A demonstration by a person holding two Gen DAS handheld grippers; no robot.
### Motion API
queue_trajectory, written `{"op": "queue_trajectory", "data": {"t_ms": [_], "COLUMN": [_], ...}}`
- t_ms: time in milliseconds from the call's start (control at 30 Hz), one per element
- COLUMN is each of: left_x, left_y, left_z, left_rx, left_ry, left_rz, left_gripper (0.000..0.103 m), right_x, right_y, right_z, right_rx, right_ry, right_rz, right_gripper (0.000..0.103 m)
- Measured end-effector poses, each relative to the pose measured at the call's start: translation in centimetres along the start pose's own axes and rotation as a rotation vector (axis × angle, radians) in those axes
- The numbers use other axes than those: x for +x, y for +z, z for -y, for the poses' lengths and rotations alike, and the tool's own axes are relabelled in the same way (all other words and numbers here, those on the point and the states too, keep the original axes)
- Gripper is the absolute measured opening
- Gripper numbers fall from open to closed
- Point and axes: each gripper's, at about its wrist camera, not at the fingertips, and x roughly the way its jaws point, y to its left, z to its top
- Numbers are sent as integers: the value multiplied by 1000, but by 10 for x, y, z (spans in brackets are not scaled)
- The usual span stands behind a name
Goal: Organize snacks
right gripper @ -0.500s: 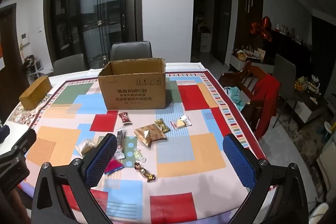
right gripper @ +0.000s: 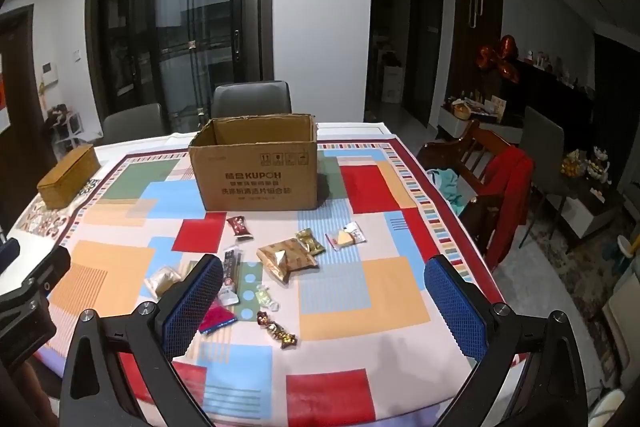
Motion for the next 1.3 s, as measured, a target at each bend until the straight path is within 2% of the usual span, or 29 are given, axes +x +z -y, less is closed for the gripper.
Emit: {"op": "queue_trajectory", "data": {"t_ms": [1300], "left_x": [0], "left_y": [2], "left_z": [-6], "left_rx": [-9], "left_ry": [-4], "left_rz": [7], "left_gripper": [103], "right_x": [-7], "right_y": [8], "right_z": [3], "right_rx": [-12], "right_ry": [-7], "right_rz": [14], "right_gripper": [102]}}
